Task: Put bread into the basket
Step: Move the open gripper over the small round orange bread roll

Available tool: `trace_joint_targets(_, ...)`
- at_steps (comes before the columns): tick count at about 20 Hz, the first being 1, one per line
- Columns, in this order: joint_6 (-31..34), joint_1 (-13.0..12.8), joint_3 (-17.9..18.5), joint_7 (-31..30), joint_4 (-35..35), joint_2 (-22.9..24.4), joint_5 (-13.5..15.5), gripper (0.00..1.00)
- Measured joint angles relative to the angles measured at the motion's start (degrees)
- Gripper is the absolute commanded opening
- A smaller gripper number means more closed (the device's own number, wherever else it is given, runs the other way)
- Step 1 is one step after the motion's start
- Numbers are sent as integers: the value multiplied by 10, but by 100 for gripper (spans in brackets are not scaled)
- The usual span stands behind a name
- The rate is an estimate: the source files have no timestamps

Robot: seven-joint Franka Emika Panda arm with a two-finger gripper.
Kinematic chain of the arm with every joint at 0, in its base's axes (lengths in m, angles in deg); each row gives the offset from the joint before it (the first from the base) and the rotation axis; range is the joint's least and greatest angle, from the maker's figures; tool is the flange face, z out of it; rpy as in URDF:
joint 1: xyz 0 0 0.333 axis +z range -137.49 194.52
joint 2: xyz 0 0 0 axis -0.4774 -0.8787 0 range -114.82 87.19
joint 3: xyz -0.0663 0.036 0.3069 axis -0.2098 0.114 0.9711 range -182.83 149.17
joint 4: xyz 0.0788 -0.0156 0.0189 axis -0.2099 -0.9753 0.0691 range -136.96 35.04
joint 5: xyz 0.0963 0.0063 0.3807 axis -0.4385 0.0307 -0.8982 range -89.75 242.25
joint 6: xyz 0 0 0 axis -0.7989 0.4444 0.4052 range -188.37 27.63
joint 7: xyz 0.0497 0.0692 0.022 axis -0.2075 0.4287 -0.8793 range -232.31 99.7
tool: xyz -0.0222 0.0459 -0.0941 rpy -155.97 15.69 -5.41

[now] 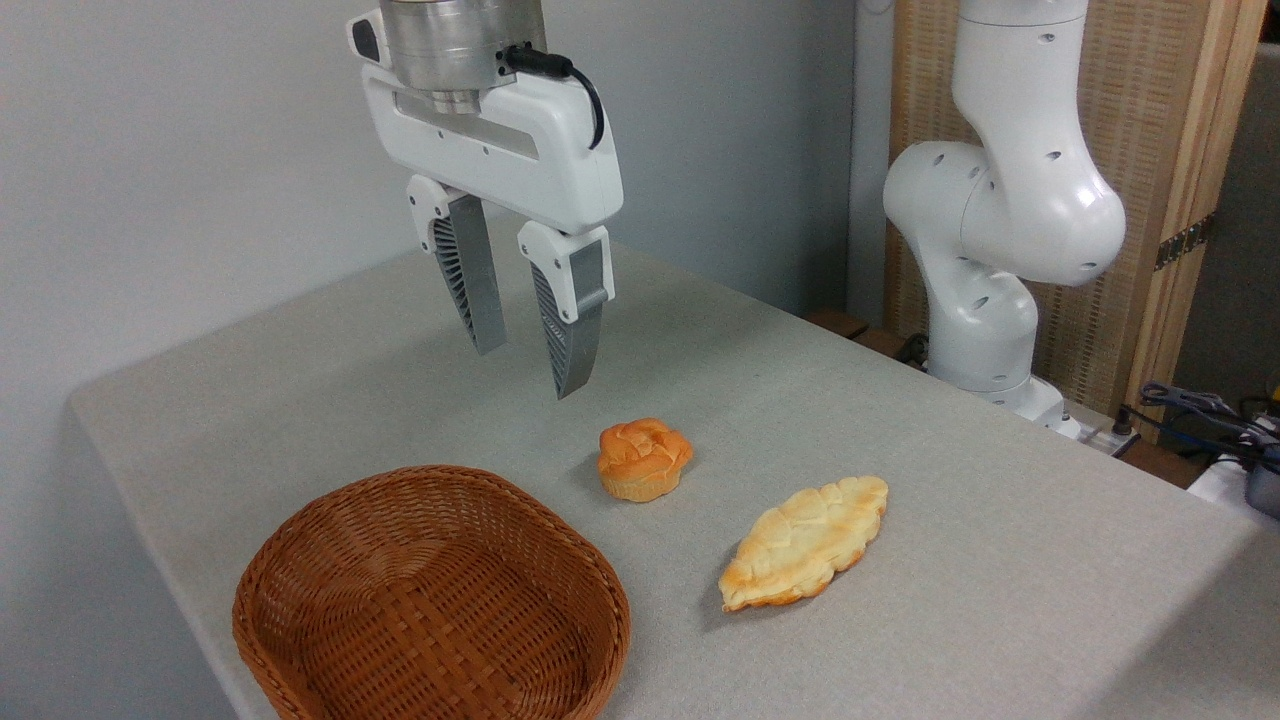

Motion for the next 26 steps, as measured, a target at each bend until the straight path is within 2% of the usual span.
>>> trace_joint_targets(7, 0, 0, 15, 3, 0, -5, 0, 100)
trace_joint_targets(15, -2, -2, 10, 8, -11, -5, 0, 100)
trace_joint_targets(17, -22, -2, 5, 14, -44, 13, 0, 100)
trace_joint_targets(21, -49, -4, -5, 18, -147, 80, 0, 100)
trace_joint_targets(23, -66, -18, -7, 36, -209, 120, 0, 100)
trace_joint_targets(26, -94, -44, -7, 40, -269, 149, -1, 100)
